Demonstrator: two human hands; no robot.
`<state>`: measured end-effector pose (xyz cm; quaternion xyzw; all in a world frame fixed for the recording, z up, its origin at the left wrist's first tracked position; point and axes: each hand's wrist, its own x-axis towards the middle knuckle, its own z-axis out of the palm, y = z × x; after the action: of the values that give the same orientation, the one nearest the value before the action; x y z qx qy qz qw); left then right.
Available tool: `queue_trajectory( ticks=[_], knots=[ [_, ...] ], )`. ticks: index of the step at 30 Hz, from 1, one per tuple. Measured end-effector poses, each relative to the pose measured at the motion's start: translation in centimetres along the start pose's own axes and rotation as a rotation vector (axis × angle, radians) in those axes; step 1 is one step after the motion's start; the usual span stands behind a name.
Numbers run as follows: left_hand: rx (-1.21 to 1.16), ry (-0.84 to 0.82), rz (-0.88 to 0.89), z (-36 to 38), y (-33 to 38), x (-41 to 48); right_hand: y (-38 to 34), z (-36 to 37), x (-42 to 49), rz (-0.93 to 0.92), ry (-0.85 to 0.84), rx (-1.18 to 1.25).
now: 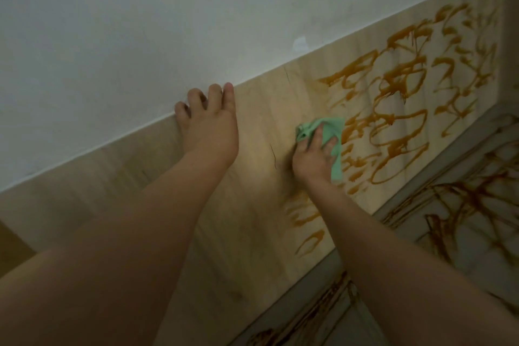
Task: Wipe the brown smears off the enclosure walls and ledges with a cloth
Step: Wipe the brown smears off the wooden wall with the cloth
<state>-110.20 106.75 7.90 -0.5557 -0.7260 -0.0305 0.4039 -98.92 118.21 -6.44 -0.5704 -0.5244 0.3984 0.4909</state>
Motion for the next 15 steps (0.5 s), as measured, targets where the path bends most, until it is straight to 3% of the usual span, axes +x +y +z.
queue_trajectory(
  ticks=[3,6,8,10,13,15],
  knots=[
    [-0.005,0.000,-0.005,0.1,0.0,0.0,1.3,2.4,-4.3,0.002,-0.070,0.000],
    [-0.002,-0.004,-0.017,0.2,0.4,-0.2,1.7,3.8,-7.1,-0.407,-0.093,-0.185],
    [0.007,-0.009,-0.012,0.4,0.4,-0.4,2.6,3.5,-6.2,-0.544,-0.056,-0.212],
    [0.010,0.001,-0.004,0.4,0.2,-0.3,3.7,3.1,-4.7,-0.411,-0.012,-0.135],
    [0.007,0.004,0.005,0.3,0.2,-0.1,4.5,2.7,-4.2,0.089,-0.055,0.119],
    [0.003,-0.004,-0.006,0.2,0.4,-0.1,4.5,3.7,-6.3,0.084,-0.107,0.049]
  ],
)
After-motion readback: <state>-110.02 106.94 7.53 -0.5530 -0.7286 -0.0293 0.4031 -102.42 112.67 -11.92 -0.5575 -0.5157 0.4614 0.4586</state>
